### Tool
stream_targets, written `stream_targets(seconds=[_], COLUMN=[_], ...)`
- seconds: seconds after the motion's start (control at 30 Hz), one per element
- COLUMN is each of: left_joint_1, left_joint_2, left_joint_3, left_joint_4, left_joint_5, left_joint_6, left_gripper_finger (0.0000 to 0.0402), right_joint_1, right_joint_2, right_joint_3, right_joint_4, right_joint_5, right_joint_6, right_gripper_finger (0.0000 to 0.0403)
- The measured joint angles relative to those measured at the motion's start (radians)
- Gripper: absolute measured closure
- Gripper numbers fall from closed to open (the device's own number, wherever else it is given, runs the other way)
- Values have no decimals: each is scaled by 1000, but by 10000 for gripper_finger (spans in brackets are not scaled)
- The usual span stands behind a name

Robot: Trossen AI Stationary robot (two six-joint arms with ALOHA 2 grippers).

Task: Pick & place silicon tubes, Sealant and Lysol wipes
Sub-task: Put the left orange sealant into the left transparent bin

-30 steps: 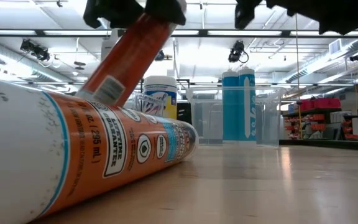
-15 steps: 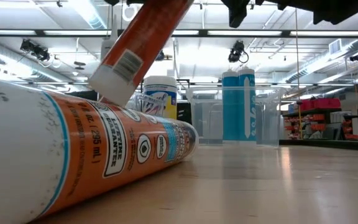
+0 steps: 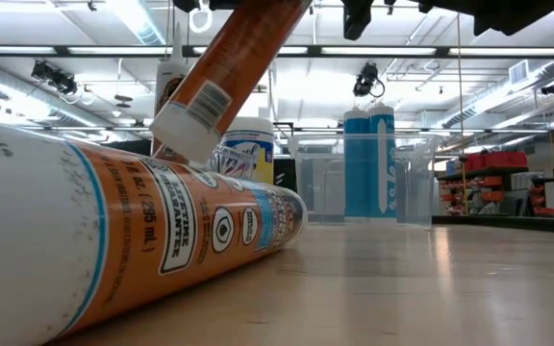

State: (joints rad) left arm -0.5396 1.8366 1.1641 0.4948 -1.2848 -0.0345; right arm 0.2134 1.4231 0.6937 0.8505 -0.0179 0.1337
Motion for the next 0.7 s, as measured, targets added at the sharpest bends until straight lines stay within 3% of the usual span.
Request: stream_targets(seconds=[0.4, 0.7], left_joint_1=[2, 3], left_joint_2=[0, 0], left_joint_3=[0, 0], left_joint_4=[91, 90], left_joint_5=[17, 31], left_joint_6=[76, 77], left_gripper_finger=[180, 181], right_joint_1=[0, 0], right_joint_2=[-2, -2], right_joint_3=[0, -1], right_joint_4=[-8, -10], right_joint_5=[0, -3], right_joint_6=[-32, -47], right_gripper_finger=[358, 358])
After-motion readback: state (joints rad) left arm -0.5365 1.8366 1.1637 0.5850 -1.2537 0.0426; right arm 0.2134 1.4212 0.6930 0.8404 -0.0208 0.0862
